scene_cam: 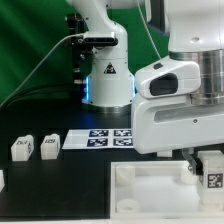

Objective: Assemble one leg

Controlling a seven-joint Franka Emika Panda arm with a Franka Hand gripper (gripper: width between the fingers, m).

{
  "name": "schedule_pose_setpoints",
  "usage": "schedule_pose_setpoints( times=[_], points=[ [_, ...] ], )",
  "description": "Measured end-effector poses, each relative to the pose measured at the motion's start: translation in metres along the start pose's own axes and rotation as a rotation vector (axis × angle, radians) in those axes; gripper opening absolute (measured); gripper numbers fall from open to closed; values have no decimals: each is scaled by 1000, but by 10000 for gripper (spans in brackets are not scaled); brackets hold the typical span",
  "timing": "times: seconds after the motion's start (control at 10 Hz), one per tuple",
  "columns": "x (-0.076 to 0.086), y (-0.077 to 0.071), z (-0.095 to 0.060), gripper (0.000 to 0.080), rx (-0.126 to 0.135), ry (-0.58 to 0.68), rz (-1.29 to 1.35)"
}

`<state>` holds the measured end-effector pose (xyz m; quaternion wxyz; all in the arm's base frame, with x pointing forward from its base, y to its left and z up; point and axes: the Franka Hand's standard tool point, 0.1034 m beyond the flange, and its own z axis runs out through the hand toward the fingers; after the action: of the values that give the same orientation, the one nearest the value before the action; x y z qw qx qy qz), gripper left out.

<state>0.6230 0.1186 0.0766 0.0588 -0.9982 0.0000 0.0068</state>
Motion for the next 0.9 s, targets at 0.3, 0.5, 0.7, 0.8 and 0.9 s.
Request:
schedule_pose_setpoints(
  times=[0.3,0.5,0.7,0.8,0.9],
  points=[
    [3,-2,0,292,8,21,387],
    [5,-1,1,292,28,39,864],
    [7,4,2,294,124,65,1261],
    [7,4,2,294,151,67,1394],
    [6,3,2,294,174,69,1524]
  ],
)
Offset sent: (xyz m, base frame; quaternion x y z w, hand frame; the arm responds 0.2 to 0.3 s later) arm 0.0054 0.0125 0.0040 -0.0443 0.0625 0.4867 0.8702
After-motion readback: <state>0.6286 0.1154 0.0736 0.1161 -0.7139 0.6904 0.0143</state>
